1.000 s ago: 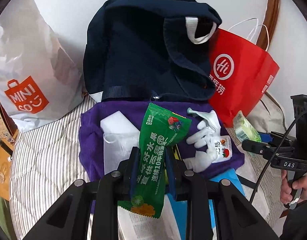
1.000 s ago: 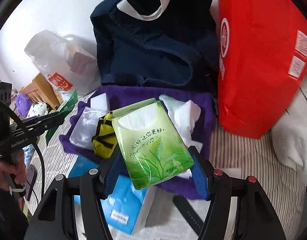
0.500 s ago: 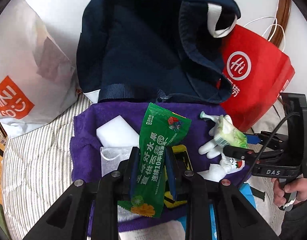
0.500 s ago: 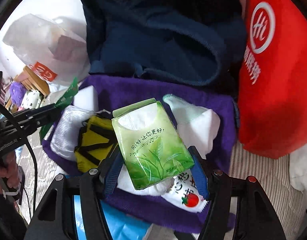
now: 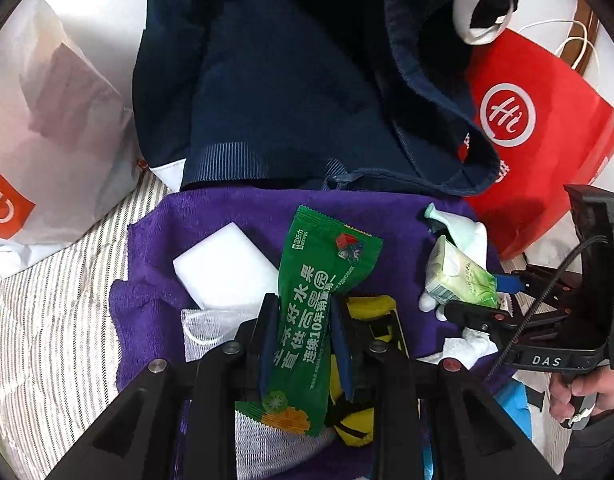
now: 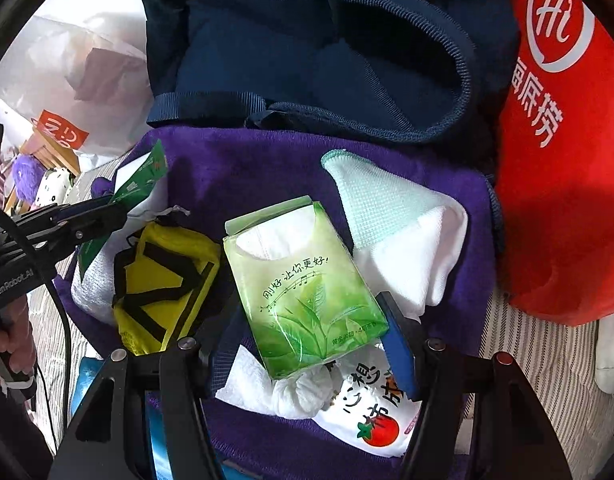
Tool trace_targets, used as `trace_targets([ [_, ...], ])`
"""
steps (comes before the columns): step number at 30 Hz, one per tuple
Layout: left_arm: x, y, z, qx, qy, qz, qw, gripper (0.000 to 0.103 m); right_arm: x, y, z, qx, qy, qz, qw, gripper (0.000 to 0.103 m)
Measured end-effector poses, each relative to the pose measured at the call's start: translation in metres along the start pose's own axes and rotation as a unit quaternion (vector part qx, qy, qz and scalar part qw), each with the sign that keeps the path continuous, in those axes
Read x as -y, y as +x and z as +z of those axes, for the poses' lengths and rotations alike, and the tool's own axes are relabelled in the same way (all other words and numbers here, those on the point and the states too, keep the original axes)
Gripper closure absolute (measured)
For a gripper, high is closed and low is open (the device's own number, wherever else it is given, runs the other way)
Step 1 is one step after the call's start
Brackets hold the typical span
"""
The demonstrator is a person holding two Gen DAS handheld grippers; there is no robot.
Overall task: Organize soft objects
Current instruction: 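Open both grippers to release the snack packet and tissue pack on the towel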
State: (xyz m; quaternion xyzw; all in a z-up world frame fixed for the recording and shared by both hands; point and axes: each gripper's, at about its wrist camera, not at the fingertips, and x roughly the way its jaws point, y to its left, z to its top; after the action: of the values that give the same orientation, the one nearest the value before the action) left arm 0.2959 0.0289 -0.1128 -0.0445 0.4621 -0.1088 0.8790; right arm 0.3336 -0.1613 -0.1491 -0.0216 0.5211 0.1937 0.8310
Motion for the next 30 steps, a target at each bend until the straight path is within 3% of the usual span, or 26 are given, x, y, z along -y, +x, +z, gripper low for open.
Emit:
trace_targets([
  [9,0.003,0.019,0.003,-0.014,-0.004,-0.003,0.9999,0.073,0.004,0.003,0.001,-0.004,0.001,0.012,1.000,0.038],
  [12,0.005,0.020,0.003,-0.017,-0.006,-0.002,0.9998,0.070,0.002,0.003,-0.001,-0.004,-0.007,0.014,1.000,0.034],
  [17,0.009,0.018,0.002,-0.017,0.001,-0.006,0.9998,0.052,-0.003,0.000,-0.003,-0.002,-0.012,0.021,1.000,0.020],
  [19,0.011,0.014,0.002,-0.013,0.004,0.001,0.9999,0.045,-0.006,-0.004,-0.004,0.004,-0.014,0.021,1.000,0.020],
  [30,0.020,-0.031,-0.004,0.012,0.004,0.009,0.9999,0.044,-0.005,-0.056,-0.023,0.040,0.008,0.030,0.999,0.019],
])
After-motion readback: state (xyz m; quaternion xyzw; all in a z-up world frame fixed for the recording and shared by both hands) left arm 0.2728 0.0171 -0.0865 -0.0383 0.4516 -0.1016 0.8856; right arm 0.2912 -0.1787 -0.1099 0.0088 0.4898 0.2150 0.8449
